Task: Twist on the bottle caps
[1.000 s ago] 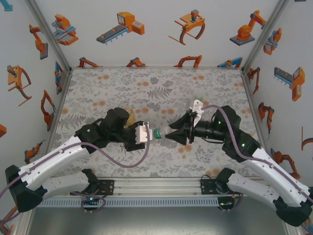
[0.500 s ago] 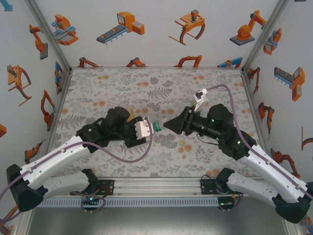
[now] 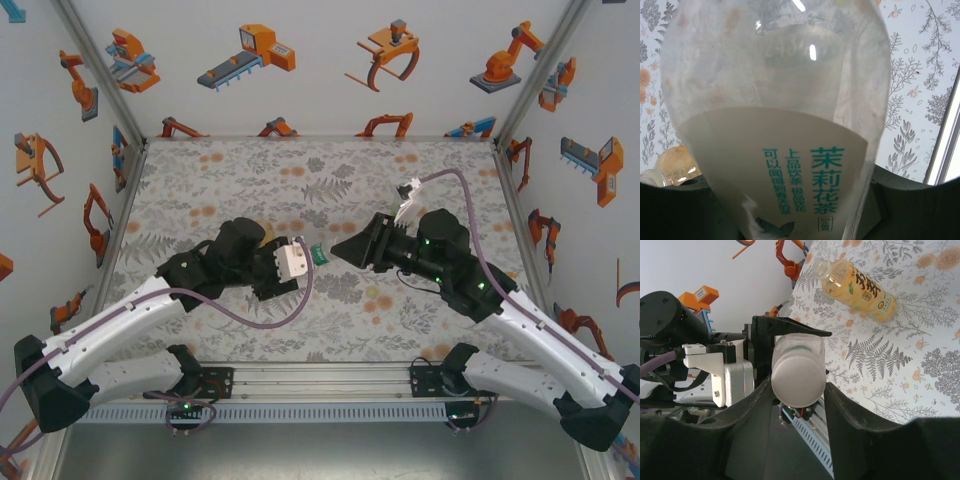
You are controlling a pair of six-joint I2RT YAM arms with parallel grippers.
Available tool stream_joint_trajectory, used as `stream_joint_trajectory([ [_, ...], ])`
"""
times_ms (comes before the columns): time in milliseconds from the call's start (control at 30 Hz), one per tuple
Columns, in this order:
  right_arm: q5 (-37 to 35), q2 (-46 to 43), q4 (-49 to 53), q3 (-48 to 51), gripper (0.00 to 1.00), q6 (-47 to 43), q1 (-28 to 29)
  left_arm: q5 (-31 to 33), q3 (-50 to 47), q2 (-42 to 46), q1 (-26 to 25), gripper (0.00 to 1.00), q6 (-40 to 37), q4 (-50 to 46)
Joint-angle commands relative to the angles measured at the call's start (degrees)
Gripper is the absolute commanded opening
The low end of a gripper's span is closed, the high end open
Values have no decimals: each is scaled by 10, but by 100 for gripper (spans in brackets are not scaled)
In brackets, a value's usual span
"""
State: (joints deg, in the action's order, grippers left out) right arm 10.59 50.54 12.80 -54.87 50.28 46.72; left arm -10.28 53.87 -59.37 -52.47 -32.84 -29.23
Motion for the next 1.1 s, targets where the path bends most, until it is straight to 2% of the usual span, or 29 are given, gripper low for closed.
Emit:
stream_joint_trajectory([
  [0,-3,-4,-36,-23,54,-59,0,-84,4,4,-14,0,-32,12],
  [100,2,0,-18,-32,62,-70,0,-79,5,0,-14,0,-31,12],
  [267,-10,23,28,-51,67,-47,0,-17,7,-11,-14,0,-17,23],
  [367,1,39,10,-44,68,-19,0,10,12,-19,-13,0,-12,23],
  [533,23,64,-40,-17,64,31,8,33,17,-27,-13,0,-1,26],
  [700,5,68,-40,-6,61,45,24,66,11,-21,-13,0,3,41],
  [867,-16,55,-50,15,55,54,24,71,4,-7,-13,0,2,52],
  [1067,-7,61,-55,18,54,56,24,78,1,-4,-13,0,4,59],
])
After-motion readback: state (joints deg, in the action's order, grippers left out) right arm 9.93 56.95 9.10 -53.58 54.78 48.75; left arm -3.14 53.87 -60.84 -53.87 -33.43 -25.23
